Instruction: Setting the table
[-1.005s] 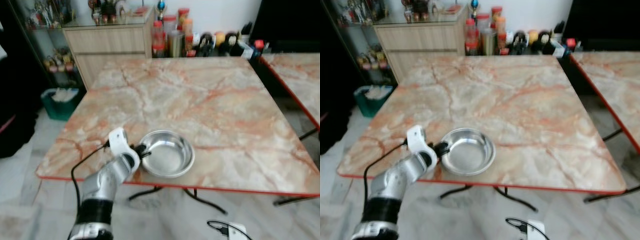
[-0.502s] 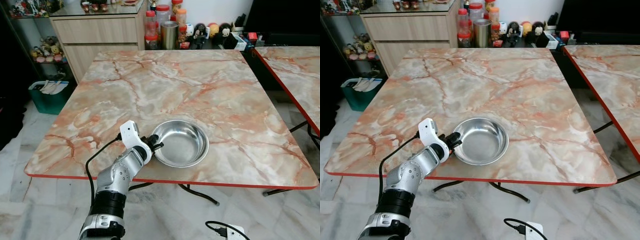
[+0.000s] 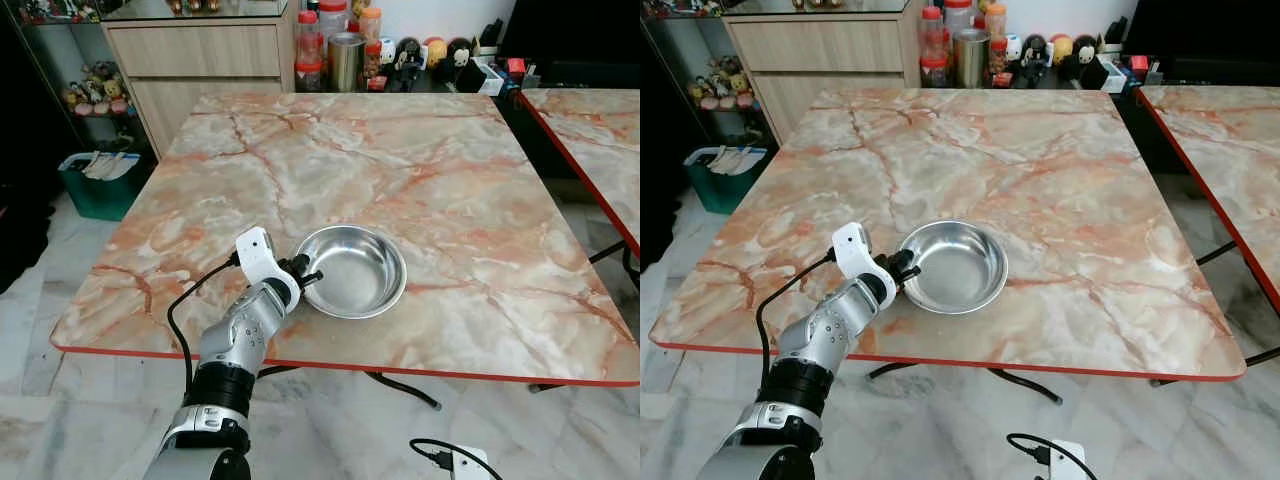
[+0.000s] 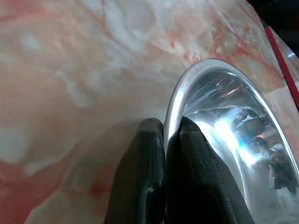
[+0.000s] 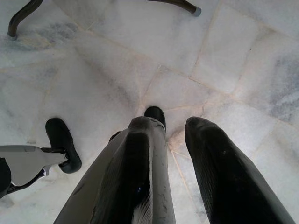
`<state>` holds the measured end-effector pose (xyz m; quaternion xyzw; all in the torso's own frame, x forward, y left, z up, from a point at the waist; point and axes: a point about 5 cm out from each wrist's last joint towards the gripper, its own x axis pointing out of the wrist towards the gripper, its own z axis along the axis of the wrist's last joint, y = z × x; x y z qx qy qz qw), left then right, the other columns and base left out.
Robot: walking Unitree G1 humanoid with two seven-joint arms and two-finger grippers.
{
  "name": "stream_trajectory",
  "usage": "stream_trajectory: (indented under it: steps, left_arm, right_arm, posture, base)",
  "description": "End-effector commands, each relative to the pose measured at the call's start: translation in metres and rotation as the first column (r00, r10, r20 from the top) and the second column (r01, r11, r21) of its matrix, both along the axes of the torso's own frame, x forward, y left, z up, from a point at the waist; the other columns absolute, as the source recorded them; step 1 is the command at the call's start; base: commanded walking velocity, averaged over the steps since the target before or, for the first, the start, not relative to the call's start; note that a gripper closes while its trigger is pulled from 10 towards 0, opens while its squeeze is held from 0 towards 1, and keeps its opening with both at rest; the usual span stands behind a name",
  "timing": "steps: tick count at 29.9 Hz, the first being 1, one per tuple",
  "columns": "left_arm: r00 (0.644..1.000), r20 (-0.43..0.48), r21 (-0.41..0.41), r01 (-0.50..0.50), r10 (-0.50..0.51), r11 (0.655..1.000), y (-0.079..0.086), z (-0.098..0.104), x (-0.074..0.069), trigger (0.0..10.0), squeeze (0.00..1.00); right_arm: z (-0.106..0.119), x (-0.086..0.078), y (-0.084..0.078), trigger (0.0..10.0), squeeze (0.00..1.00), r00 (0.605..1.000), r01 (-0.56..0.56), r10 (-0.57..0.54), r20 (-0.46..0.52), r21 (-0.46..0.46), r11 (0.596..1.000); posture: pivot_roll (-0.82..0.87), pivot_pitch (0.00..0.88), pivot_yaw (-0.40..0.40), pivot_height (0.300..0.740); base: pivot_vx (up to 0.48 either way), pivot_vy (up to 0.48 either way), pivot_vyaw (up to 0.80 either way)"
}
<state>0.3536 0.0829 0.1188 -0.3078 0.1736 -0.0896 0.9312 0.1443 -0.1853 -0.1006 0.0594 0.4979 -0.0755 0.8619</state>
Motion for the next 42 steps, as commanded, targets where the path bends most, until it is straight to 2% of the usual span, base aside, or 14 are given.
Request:
stream_trajectory:
  steps: [1,18,19,20,21,22,24,29,30,42]
  left_arm:
    - [1.0,0.02,0.008,0.009,-0.009,1.0,-0.001,0.005,0.003,10.0,0.0]
    - [0.999,-0.02,0.03,0.046,-0.045,0.998,-0.004,-0.007,-0.003,10.0,0.0]
    - [0.999,-0.022,0.031,0.047,-0.046,0.998,-0.004,-0.007,-0.003,10.0,0.09]
    - [0.999,-0.023,0.033,0.048,-0.048,0.998,-0.004,-0.007,-0.002,10.0,0.27]
    - [0.999,-0.023,0.035,0.049,-0.049,0.998,-0.004,-0.007,-0.002,10.0,0.27]
    - [0.999,-0.023,0.036,0.05,-0.049,0.998,-0.004,-0.007,-0.002,10.0,0.47]
    - [0.998,-0.026,0.041,0.05,-0.049,0.998,-0.004,-0.007,-0.002,10.0,0.58]
    - [0.998,-0.027,0.041,0.05,-0.049,0.998,-0.003,-0.008,-0.002,10.0,0.64]
    - [0.998,-0.026,0.041,0.05,-0.049,0.998,-0.003,-0.008,-0.002,10.0,0.99]
    - [0.999,-0.017,0.065,0.034,-0.033,0.997,0.003,-0.006,-0.001,10.0,1.0]
  right_arm:
    - [-0.001,-0.002,-0.001,10.0,0.0,1.0,0.001,-0.001,-0.009,-0.001,1.0]
    - [0.0,0.0,-0.002,10.0,0.0,1.0,-0.001,0.001,-0.008,-0.001,1.0]
    - [0.0,0.0,-0.001,10.0,0.0,1.0,0.0,0.0,-0.008,-0.001,1.0]
    - [0.0,0.0,-0.001,10.0,0.0,1.0,0.0,0.0,-0.008,-0.001,1.0]
    - [0.0,0.0,-0.001,10.0,0.0,1.0,-0.001,0.001,-0.008,-0.001,1.0]
    - [0.0,0.0,-0.001,10.0,0.0,1.0,-0.001,0.001,-0.008,-0.001,1.0]
    - [0.0,0.0,-0.001,10.0,0.0,1.0,0.001,-0.001,-0.009,0.0,1.0]
    - [0.0,0.0,-0.001,10.0,0.0,1.0,0.001,-0.001,-0.009,0.001,1.0]
    - [0.0,0.0,-0.001,10.0,0.0,1.0,0.001,-0.001,-0.009,0.0,1.0]
    - [0.0,0.002,-0.001,10.0,0.0,1.0,0.001,-0.001,-0.006,0.002,1.0]
  posture:
    - [-0.06,0.036,0.007,0.74]
    - [-0.05,0.034,0.004,0.74]
    - [-0.06,0.032,0.007,0.74]
    - [-0.06,0.032,0.007,0.74]
    - [-0.06,0.032,0.007,0.74]
    - [-0.06,0.032,0.007,0.74]
    - [-0.06,0.033,0.007,0.74]
    - [-0.05,0.031,0.006,0.74]
    - [-0.05,0.031,0.006,0.74]
    - [-0.05,0.024,0.007,0.74]
  base:
    - [0.0,0.0,0.0]
    - [0.0,0.0,0.0]
    - [0.0,0.0,0.0]
    - [0.0,0.0,0.0]
    - [0.0,0.0,0.0]
    - [0.0,0.0,0.0]
    - [0.0,0.0,0.0]
    - [0.0,0.0,0.0]
    - [0.0,0.0,0.0]
    - [0.0,0.0,0.0]
